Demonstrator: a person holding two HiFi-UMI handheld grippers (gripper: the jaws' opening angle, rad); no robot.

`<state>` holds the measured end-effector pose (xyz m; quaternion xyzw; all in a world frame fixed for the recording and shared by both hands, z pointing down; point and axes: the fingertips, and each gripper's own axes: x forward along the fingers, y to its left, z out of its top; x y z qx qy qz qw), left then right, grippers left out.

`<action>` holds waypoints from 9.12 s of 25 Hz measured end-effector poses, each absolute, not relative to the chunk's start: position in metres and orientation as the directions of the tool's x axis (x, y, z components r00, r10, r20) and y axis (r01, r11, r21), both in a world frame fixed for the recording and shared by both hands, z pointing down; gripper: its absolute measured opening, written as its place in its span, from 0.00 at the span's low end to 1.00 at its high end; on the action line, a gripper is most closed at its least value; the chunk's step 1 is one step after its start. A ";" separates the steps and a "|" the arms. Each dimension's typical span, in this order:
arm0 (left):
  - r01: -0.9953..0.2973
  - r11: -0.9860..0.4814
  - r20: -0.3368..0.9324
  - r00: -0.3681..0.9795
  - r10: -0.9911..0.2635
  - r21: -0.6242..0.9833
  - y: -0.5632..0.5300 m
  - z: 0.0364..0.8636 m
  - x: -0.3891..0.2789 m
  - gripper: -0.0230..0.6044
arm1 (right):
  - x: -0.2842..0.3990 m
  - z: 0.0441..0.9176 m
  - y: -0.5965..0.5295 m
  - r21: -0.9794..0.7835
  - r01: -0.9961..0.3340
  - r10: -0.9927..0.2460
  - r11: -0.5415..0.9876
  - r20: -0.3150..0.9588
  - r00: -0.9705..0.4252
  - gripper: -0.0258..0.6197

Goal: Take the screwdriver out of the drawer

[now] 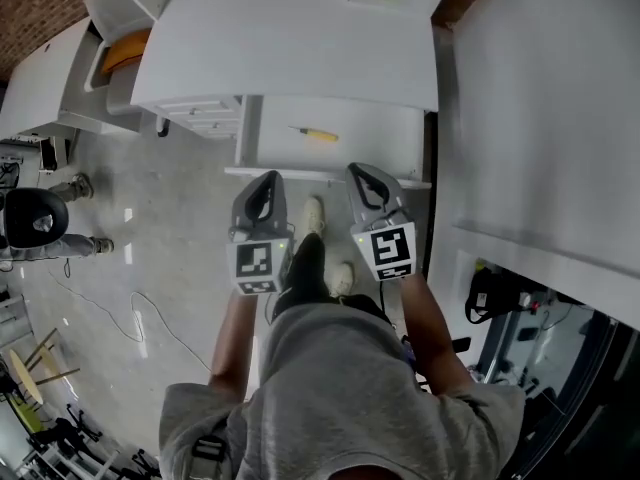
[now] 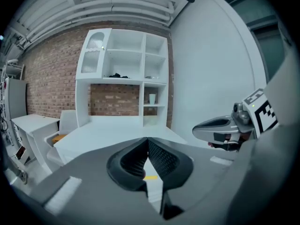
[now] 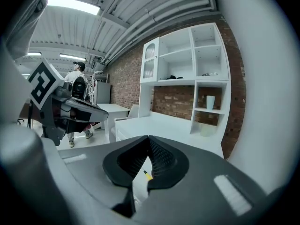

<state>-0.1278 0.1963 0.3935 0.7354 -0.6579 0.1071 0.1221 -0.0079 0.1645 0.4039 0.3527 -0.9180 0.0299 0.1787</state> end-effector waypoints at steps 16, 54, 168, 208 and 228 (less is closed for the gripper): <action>-0.988 -0.105 0.511 0.146 -0.847 0.109 0.097 0.536 -0.189 0.06 | -0.081 0.555 0.054 -0.013 -0.623 -0.512 0.782 0.555 -0.655 0.04; -0.977 -0.076 0.640 0.188 -0.745 0.198 0.048 0.644 -0.218 0.06 | -0.110 0.792 0.026 -0.010 -0.244 -0.088 0.970 0.918 -0.386 0.26; -0.945 -0.283 0.575 0.326 -0.750 0.166 -0.168 0.550 0.008 0.06 | 0.112 0.618 -0.207 0.015 -0.675 -0.435 0.737 0.776 -0.457 0.16; -0.953 -0.255 0.591 0.300 -0.748 0.161 -0.172 0.566 -0.009 0.06 | 0.100 0.642 -0.222 -0.030 -0.683 -0.401 0.729 0.791 -0.462 0.42; -0.929 -0.351 0.462 0.363 -0.810 0.114 -0.156 0.484 -0.003 0.05 | 0.108 0.541 -0.197 0.041 -0.806 -0.642 0.590 0.629 -0.439 0.23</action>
